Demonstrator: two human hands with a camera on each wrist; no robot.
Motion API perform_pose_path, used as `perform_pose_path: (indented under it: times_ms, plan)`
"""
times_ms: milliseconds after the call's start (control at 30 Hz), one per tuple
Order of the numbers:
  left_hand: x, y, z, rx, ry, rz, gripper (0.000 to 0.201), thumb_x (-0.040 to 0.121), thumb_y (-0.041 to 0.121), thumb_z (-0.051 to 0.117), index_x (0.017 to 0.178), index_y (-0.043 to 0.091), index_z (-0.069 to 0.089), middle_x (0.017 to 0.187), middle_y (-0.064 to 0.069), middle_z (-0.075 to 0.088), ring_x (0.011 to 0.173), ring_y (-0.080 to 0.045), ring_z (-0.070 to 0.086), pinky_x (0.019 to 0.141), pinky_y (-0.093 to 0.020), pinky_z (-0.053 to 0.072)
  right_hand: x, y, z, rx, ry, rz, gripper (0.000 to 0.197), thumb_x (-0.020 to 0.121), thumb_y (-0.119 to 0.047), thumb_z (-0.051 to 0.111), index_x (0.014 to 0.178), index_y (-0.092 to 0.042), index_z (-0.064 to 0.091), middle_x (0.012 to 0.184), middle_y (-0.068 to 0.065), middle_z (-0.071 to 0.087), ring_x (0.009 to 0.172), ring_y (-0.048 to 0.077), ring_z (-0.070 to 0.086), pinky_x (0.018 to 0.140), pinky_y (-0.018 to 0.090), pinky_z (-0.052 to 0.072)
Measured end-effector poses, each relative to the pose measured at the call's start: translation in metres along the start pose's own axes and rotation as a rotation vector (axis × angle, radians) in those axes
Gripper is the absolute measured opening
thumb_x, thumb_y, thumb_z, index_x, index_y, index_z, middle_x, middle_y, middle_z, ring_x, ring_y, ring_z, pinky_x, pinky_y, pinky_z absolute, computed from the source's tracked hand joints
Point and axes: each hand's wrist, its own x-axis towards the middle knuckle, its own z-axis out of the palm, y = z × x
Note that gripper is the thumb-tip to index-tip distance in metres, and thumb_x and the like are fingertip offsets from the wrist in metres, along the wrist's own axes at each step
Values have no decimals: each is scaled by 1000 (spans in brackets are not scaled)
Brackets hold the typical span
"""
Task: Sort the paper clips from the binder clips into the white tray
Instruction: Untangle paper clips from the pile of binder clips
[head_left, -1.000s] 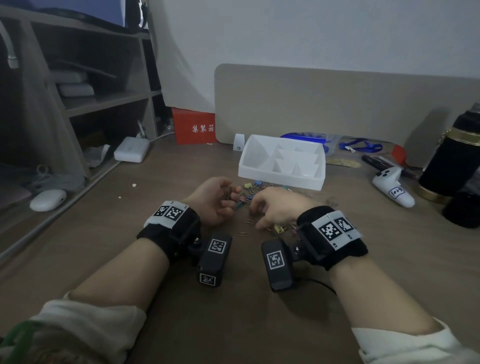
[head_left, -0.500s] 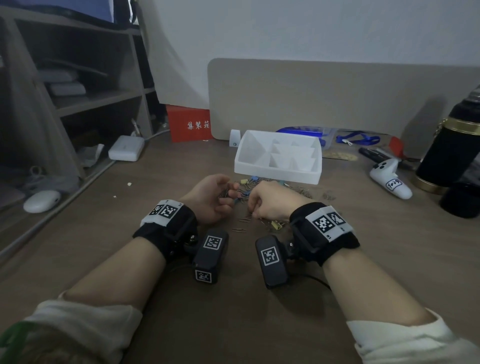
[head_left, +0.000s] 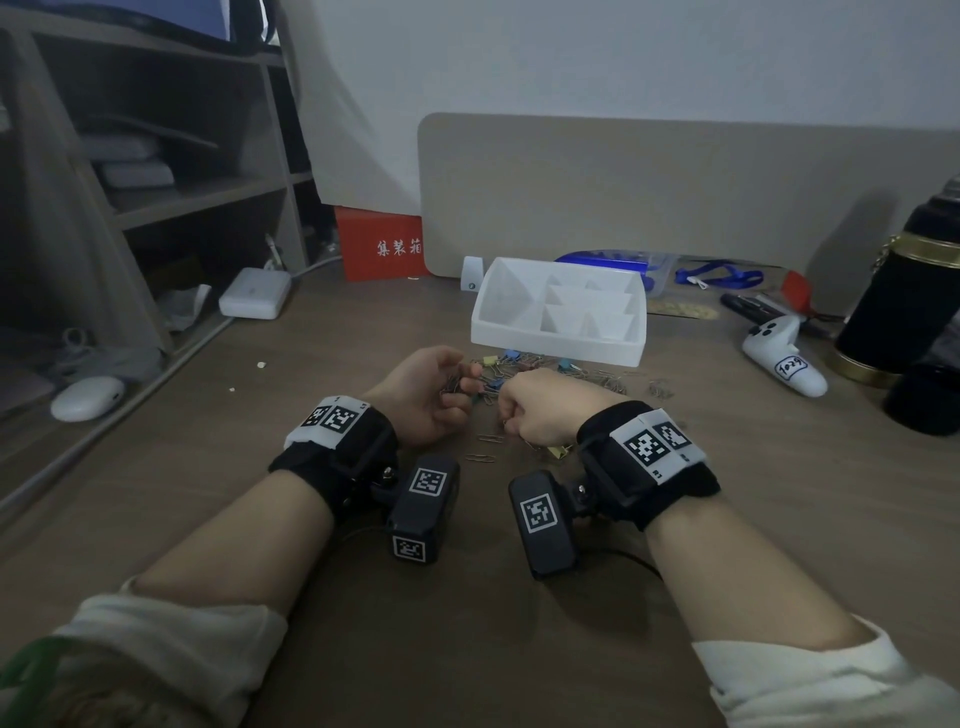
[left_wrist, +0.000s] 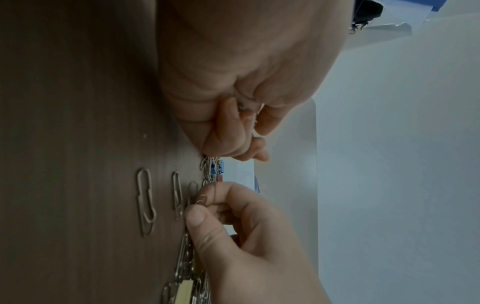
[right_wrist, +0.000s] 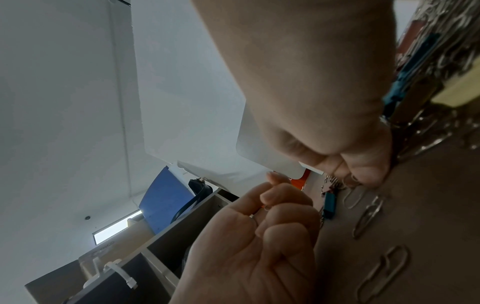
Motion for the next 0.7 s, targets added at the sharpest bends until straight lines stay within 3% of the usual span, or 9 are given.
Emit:
perform_pose_path:
  times_ms: [167,300,400,500,600,700]
  plan:
    - [0,0,0,-1,-8,-1,33,98,28,32,74,11,46,52,2,39,34,-6,25,32,-15,16,1,0,0,-1,28,-15,13,94,-17,53,94,-9,64,88,3,60,84,21,56,72,29,42]
    - [0,1,1,6,-13,1,34,98,27,31,72,11,46,51,2,39,33,-6,25,33,-15,14,2,0,0,2,46,-25,19,94,-15,51,85,-3,62,78,4,56,77,23,54,66,32,41]
    - [1,1,0,11,-10,4,34,98,27,31,72,11,47,51,2,39,33,-6,26,33,-15,15,2,0,-1,17,75,-25,19,96,-15,49,79,-11,57,75,0,51,73,19,49,64,30,37]
    - [1,1,0,14,-7,4,34,98,27,32,72,11,47,52,2,39,33,-6,25,33,-15,15,2,0,-3,25,99,-29,19,97,-17,48,85,-8,60,80,2,54,75,19,50,63,30,36]
    - [0,1,0,15,-9,1,34,98,27,31,71,11,47,51,2,39,33,-6,25,33,-14,15,2,3,-4,59,148,-19,23,97,-18,47,75,-18,51,76,-3,50,75,19,49,57,30,34]
    - [1,1,0,24,-7,1,34,98,27,32,71,12,47,51,2,39,33,-6,25,34,-15,14,2,4,-6,139,213,6,12,98,-20,48,92,-14,56,94,2,59,86,23,56,74,38,47]
